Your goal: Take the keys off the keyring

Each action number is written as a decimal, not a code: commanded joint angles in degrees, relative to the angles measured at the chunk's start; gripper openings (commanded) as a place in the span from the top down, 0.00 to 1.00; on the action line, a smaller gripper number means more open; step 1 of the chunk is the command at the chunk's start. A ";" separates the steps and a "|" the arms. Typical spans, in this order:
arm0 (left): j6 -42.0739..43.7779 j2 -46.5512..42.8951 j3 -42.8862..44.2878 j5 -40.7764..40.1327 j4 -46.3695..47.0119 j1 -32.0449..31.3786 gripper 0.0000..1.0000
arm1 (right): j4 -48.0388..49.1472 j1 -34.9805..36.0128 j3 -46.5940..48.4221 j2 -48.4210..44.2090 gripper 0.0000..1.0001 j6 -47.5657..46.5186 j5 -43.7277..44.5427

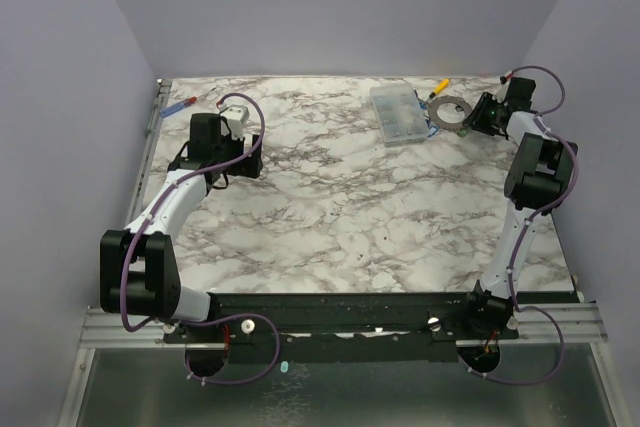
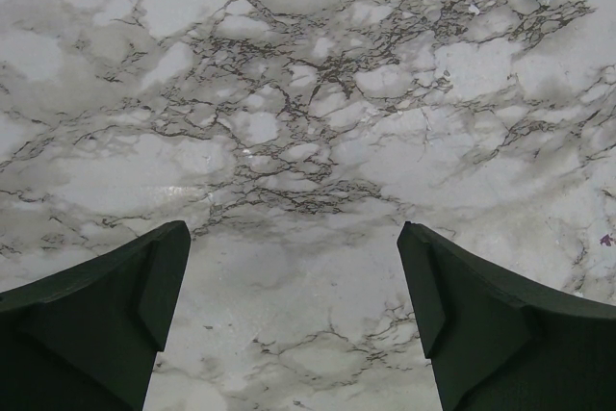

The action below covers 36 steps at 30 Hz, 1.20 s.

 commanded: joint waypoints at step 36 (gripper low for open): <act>0.43 -4.01 -1.19 5.37 1.38 0.53 0.01 | -0.25 -1.44 -14.52 -34.35 0.99 2.89 -12.40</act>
